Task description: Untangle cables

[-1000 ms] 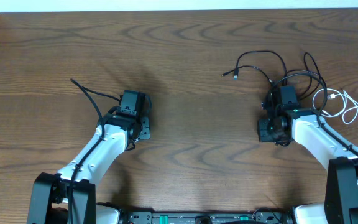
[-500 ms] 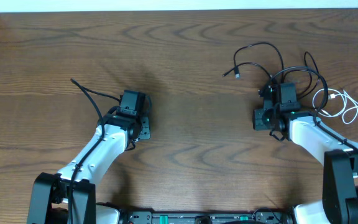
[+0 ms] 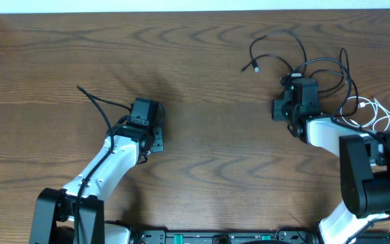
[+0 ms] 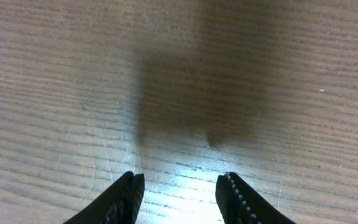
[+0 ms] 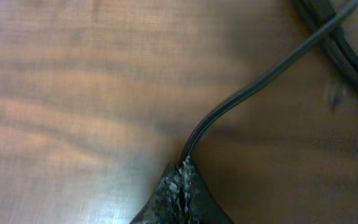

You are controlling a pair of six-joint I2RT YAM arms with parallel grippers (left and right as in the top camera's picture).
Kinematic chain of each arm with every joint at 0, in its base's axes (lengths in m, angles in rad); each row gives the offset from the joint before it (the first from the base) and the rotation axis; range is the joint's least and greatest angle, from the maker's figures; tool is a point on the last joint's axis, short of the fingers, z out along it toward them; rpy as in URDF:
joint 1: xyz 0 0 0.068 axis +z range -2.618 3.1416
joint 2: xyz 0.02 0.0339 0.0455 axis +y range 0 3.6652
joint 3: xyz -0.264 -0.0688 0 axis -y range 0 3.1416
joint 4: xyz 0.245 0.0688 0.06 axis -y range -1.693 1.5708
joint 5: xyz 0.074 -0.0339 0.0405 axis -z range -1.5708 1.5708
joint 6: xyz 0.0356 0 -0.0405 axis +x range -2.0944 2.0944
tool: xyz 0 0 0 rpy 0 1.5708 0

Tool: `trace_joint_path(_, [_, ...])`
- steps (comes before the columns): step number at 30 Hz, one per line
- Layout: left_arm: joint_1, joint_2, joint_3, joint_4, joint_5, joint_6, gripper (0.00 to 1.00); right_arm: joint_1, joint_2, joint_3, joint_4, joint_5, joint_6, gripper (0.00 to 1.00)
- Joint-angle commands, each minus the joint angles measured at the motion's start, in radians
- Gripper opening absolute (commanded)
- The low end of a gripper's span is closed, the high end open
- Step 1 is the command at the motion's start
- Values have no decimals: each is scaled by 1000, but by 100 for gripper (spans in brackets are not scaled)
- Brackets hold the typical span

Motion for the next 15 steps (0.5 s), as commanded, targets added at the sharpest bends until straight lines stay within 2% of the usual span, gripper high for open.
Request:
trace_joint_path(1, [6,11,-7,0,-19,-6,44,-13,135,-69,-51,55,4,1])
trace_joint_path(5, [6,11,-7,1,-19,-6,44,-25,88,-68,-81,58,4,1])
trace_joint_path(11, [6,11,-7,1,-19,-6,44,-31,-143,-68,-219,58,5,1])
trace_joint_path(14, [6,11,-7,1,-19,-6,44,-31,-244,-68,-278,58,5,7])
trace_joint_path(15, [6,11,-7,1,-19,-6,43,-31,-273,-68,-300,51,5,15])
